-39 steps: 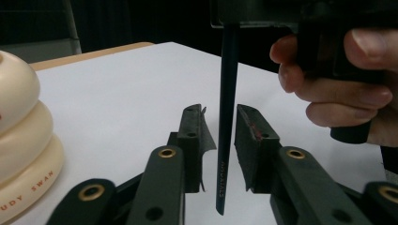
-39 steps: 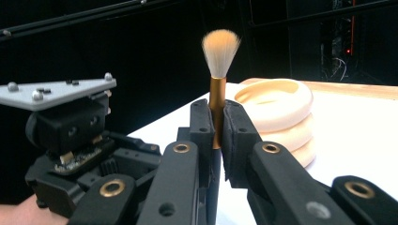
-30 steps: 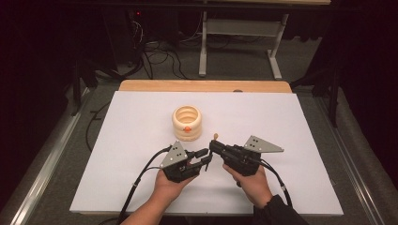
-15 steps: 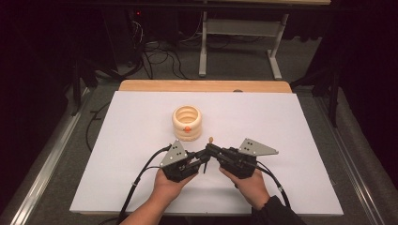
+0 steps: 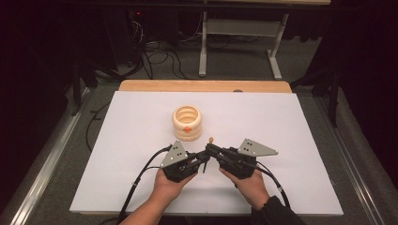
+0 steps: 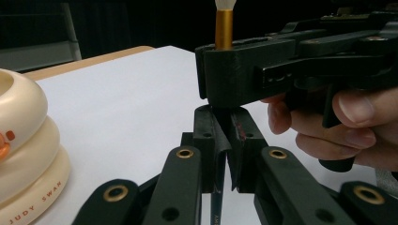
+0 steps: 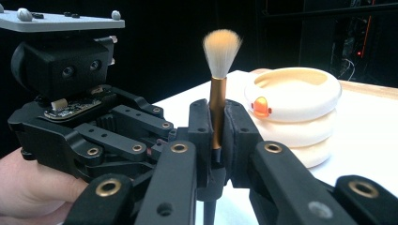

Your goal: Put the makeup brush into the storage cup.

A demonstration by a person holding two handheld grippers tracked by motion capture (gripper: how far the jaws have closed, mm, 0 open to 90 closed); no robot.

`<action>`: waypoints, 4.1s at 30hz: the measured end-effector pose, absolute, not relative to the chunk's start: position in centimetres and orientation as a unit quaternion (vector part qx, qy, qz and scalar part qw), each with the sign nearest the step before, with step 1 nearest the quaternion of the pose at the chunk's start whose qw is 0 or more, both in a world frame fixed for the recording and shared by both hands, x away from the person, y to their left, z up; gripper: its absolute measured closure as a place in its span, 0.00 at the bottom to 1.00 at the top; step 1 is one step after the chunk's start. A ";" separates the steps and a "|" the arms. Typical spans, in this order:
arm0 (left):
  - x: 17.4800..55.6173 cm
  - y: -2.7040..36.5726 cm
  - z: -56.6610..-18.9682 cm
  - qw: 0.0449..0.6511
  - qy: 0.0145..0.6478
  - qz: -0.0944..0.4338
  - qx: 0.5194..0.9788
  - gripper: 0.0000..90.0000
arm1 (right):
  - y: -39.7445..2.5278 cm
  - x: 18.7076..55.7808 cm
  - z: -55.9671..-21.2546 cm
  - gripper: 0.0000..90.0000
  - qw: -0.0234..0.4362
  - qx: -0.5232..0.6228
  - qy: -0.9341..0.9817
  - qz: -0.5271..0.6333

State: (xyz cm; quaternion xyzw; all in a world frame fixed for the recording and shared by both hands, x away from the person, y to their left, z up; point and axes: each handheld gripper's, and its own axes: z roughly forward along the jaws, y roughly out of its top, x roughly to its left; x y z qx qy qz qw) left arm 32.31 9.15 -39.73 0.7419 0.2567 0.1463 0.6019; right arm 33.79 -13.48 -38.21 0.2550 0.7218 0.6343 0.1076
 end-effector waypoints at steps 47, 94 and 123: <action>32.8 11.8 -39.4 0.604 0.280 0.173 0.726 0.93 | -14.6 34.1 -37.9 0.30 0.160 0.266 0.733 0.605; 34.9 18.1 -37.1 0.590 0.343 0.232 0.693 0.93 | -17.7 33.8 -41.6 0.01 0.204 0.300 0.761 0.537; 36.9 18.6 -34.5 0.601 0.351 0.247 0.674 0.93 | -17.5 33.6 -41.7 0.01 0.216 0.291 0.768 0.528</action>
